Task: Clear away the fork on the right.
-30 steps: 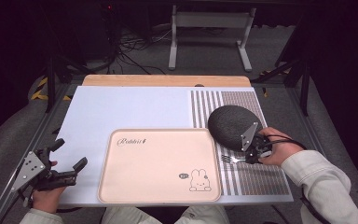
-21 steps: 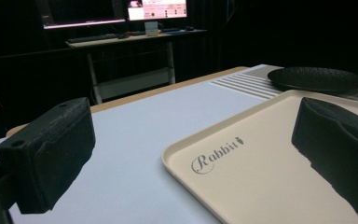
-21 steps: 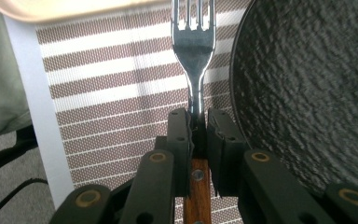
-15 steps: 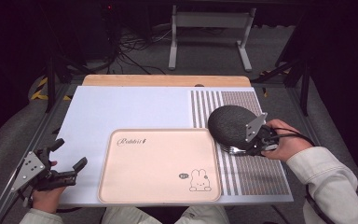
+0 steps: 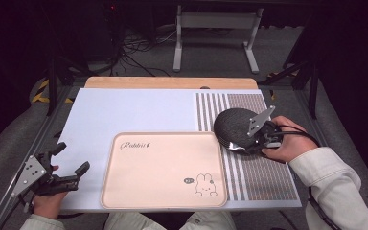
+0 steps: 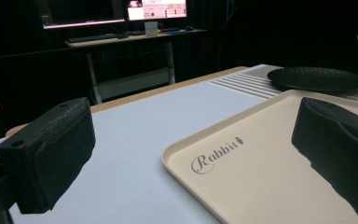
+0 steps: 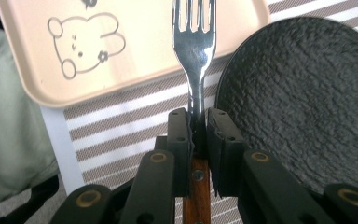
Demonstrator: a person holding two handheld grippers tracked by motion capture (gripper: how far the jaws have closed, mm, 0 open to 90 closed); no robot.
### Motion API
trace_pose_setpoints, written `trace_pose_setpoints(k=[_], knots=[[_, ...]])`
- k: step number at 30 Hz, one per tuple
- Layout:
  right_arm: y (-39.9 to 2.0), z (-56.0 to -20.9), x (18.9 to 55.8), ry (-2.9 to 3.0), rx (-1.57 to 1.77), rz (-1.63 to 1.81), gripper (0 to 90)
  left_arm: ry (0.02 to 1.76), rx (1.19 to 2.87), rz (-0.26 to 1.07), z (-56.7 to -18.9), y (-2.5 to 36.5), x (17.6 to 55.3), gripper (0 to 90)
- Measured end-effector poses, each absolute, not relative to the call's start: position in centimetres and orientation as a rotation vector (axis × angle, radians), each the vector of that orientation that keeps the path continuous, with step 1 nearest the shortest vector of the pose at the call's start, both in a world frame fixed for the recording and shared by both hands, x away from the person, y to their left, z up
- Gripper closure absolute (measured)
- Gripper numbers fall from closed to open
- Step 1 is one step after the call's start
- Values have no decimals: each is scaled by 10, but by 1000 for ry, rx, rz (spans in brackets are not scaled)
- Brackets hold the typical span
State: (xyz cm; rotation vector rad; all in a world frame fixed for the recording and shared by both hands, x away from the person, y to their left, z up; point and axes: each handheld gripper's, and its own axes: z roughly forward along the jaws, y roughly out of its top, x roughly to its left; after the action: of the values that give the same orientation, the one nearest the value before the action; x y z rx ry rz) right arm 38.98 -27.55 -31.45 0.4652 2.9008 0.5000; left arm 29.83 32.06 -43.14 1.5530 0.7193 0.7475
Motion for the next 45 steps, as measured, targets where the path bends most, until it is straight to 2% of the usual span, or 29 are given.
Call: trace_pose_setpoints(k=[19,26,45], knots=[[-236,-295,396,2781,747,597,807,720,1547,746,-431,321,298,1],[-223,-294,396,2696,974,638,807,719,1547,746,-431,321,298,1],[-197,-301,394,2590,1284,684,807,718,1550,746,-431,321,298,1]])
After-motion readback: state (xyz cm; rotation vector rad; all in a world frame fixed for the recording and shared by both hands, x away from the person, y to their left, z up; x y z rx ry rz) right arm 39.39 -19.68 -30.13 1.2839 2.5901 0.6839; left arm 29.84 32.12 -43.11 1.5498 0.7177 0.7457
